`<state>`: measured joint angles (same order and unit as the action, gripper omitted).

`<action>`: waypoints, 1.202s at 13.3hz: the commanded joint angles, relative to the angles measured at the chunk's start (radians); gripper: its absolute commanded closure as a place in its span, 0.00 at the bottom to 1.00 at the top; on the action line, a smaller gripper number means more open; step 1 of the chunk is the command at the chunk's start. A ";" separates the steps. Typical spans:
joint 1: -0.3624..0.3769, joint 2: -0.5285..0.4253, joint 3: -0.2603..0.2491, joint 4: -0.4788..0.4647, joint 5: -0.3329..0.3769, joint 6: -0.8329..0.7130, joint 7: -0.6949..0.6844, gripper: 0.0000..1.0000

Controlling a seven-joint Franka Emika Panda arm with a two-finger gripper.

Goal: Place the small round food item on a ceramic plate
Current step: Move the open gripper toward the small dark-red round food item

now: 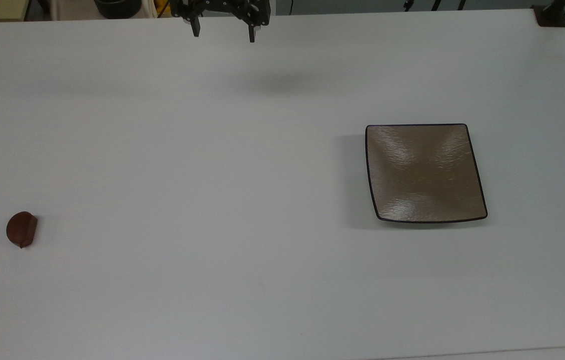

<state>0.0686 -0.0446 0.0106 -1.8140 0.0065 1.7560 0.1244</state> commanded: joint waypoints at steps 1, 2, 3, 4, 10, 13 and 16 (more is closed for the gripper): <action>-0.001 -0.012 0.002 0.002 -0.010 -0.015 0.013 0.00; -0.001 -0.012 0.002 0.002 -0.008 -0.013 0.014 0.00; -0.001 -0.011 0.002 0.002 -0.008 -0.013 0.011 0.00; -0.001 -0.009 0.002 0.002 -0.008 -0.004 0.011 0.00; -0.001 0.012 0.000 0.002 -0.019 0.090 0.004 0.00; -0.004 0.049 0.000 0.005 -0.066 0.207 -0.029 0.00; -0.035 0.080 0.000 0.022 -0.121 0.302 -0.043 0.00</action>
<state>0.0627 0.0015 0.0105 -1.8128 -0.0713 1.9722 0.1195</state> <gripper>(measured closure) 0.000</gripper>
